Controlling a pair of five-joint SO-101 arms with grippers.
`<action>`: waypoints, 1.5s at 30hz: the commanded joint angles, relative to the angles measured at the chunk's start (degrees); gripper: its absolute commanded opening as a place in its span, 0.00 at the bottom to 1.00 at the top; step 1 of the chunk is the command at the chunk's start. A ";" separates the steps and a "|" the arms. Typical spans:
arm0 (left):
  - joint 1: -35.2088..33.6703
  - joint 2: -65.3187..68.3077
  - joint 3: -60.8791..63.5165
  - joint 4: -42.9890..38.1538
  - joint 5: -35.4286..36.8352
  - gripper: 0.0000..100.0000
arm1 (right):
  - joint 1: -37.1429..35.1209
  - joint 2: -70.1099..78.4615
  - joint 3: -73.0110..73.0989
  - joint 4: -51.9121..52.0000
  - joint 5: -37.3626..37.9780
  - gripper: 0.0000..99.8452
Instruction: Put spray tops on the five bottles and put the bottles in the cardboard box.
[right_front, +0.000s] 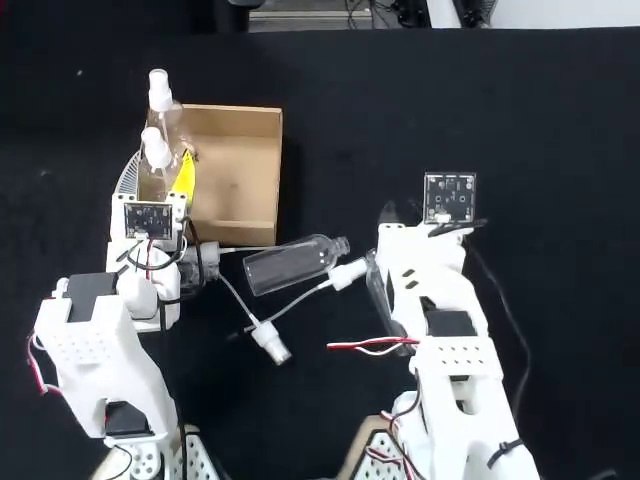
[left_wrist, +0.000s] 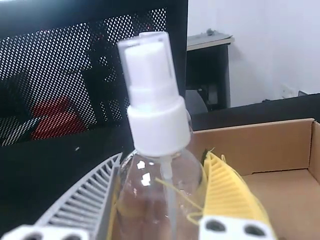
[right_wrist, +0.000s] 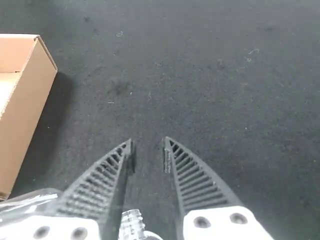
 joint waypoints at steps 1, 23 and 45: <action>-0.84 0.18 1.01 -0.26 -0.44 0.19 | 0.97 -2.33 -0.40 -1.41 -0.44 0.08; -2.15 0.09 1.01 -0.35 -0.53 0.31 | 0.97 -2.33 -0.48 -1.41 -0.44 0.08; -2.77 -8.26 5.05 0.18 -0.44 0.31 | 0.97 -2.33 -0.66 -1.41 -0.44 0.08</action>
